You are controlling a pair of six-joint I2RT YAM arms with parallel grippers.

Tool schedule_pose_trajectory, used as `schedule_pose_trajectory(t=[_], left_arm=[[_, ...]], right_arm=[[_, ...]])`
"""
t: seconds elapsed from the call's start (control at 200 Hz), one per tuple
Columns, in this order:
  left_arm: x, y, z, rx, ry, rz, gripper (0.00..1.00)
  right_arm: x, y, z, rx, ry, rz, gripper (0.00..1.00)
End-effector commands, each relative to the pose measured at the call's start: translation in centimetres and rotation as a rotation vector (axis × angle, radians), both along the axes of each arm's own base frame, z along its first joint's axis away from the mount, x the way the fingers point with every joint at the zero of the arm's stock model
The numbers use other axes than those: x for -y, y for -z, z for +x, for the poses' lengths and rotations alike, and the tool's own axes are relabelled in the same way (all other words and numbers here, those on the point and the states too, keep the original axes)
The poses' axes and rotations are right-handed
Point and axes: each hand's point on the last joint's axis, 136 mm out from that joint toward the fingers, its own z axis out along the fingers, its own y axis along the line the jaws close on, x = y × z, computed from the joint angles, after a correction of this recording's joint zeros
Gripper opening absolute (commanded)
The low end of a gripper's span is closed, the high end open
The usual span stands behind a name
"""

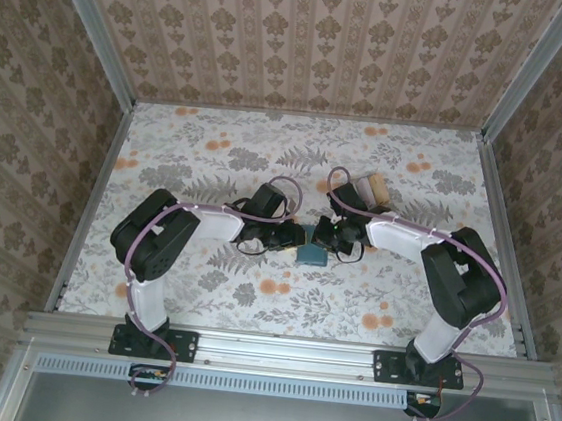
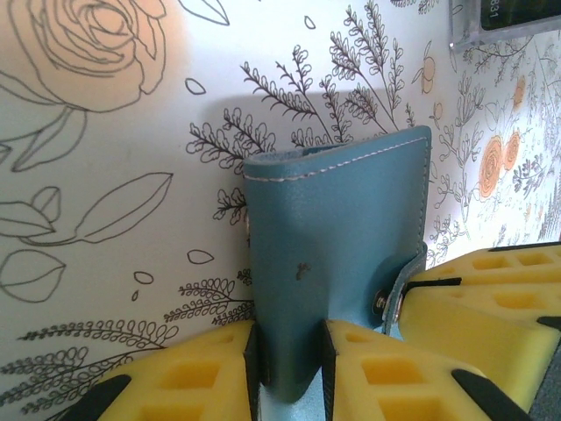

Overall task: Put the credit cards into the card holder
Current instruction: Close the button on the card holder.

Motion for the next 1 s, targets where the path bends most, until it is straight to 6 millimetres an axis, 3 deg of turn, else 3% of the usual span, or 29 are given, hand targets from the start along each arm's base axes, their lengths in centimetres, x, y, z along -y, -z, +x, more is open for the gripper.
schedule_pose_trajectory(t=[0.0,0.19,0.495,0.99], left_arm=[[-0.3,2.7,-1.9,-0.047,0.044,0.065,0.24],[-0.4,2.8,-1.9,-0.047,0.040,0.065,0.24],[-0.4,2.6,-1.6,-0.036,0.032,0.065,0.24],[-0.7,2.4,-1.6,-0.019,0.017,0.067,0.24]], right_arm=[[-0.3,0.8,0.6,-0.019,0.022,-0.004,0.13],[0.5,1.6,-0.3,-0.069,-0.008,-0.071,0.12],[2.2,4.6,-3.0,-0.184,-0.072,-0.216,0.11],[0.9,6.2,-3.4,-0.250,-0.150,-0.325,0.12]])
